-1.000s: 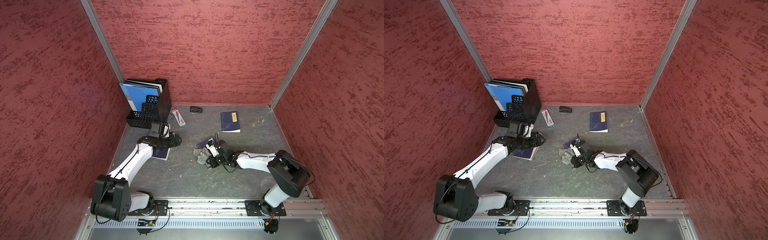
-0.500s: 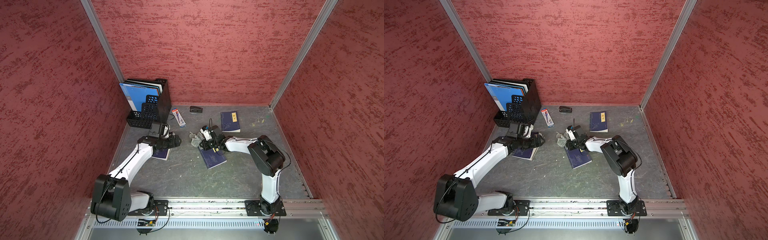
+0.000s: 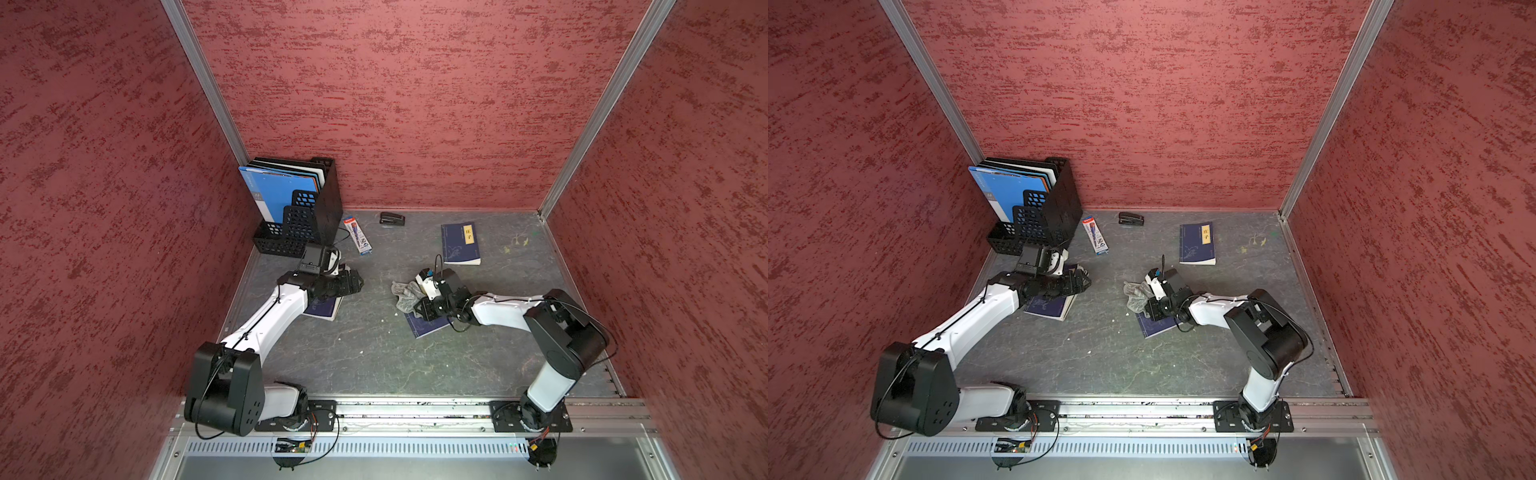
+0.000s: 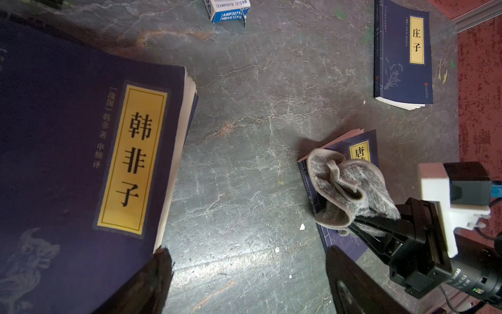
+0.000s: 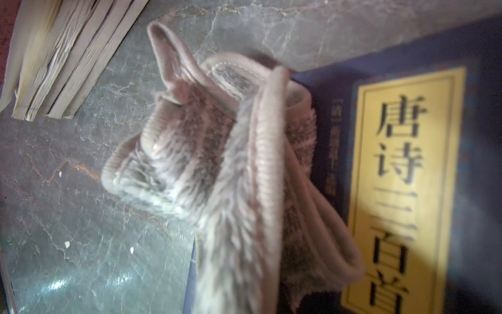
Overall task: Wipe the cover of the book
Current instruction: Wipe the dirt from the cover of the book.
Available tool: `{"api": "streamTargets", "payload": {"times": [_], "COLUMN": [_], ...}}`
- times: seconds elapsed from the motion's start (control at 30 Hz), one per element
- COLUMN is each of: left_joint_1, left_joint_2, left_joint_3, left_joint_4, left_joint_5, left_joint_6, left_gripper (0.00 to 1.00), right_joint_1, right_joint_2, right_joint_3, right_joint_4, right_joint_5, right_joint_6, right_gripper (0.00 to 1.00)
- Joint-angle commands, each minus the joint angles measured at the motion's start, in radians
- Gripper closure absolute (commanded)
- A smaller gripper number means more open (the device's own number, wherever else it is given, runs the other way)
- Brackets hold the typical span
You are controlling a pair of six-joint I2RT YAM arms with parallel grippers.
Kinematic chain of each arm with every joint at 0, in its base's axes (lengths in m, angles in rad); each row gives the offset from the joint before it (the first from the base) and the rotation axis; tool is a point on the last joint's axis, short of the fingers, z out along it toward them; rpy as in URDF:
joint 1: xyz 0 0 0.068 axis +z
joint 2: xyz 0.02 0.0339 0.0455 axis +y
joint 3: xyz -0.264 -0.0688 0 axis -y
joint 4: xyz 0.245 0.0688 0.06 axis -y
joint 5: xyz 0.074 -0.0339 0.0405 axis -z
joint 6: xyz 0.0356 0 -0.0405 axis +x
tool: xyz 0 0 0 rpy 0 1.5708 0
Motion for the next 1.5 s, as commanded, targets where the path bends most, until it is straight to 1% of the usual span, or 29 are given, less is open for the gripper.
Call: {"api": "streamTargets", "payload": {"times": [0.0,0.1,0.17,0.27,0.37,0.5,0.57,0.63,0.73,0.83,1.0,1.1,1.17,1.27,1.33,1.47], "left_joint_1": [-0.007,-0.007,-0.007,-0.013,-0.021,-0.023,-0.022,-0.022,-0.022,-0.023,-0.024,-0.025,-0.027,-0.034,-0.042,-0.08], "left_joint_2": [0.003,0.003,0.009,0.02,0.011,-0.02,-0.033,-0.04,-0.044,-0.037,-0.023,-0.011,0.002,0.021,0.023,0.016], "left_joint_3": [0.027,0.027,0.028,0.036,0.034,0.028,0.027,0.027,0.028,0.028,0.029,0.028,0.031,0.036,0.034,0.023], "left_joint_4": [0.017,0.023,0.029,0.029,0.023,0.006,-0.002,-0.011,-0.011,-0.003,0.008,0.024,0.033,0.038,0.037,0.046], "left_joint_5": [0.005,0.003,0.007,0.013,0.008,0.001,-0.003,-0.006,-0.006,-0.003,-0.001,0.006,0.012,0.015,0.016,0.016], "left_joint_6": [0.008,0.007,0.007,0.003,0.003,0.002,0.006,0.008,0.008,0.007,0.008,0.007,0.007,0.007,0.004,-0.015], "left_gripper": [0.1,0.1,0.1,0.11,0.1,0.1,0.11,0.1,0.1,0.1,0.1,0.1,0.1,0.1,0.11,0.11], "right_joint_1": [0.01,0.012,0.012,0.012,0.007,-0.01,-0.011,-0.014,-0.017,-0.017,-0.016,-0.016,-0.02,-0.053,-0.089,-0.135], "right_joint_2": [-0.008,-0.031,-0.019,0.053,0.155,0.273,0.299,0.294,0.236,0.138,-0.064,-0.128,-0.128,-0.06,0.006,0.145], "right_joint_3": [-0.103,-0.126,-0.098,0.011,0.148,0.303,0.34,0.339,0.273,0.157,-0.071,-0.138,-0.139,-0.08,-0.023,0.143], "right_joint_4": [-0.122,-0.135,-0.135,-0.146,-0.158,-0.166,-0.172,-0.173,-0.169,-0.175,-0.209,-0.233,-0.227,-0.206,-0.18,-0.194], "right_joint_5": [-0.004,0.005,0.018,0.053,0.085,0.076,0.074,0.078,0.088,0.089,0.092,0.117,0.137,0.165,0.162,0.183], "right_joint_6": [0.028,0.044,0.046,0.043,0.035,0.024,0.022,0.027,0.032,0.042,0.119,0.159,0.166,0.158,0.136,0.088], "right_gripper": [0.88,0.88,0.88,0.88,0.88,0.88,0.88,0.88,0.88,0.88,0.87,0.87,0.86,0.87,0.87,0.88]}}
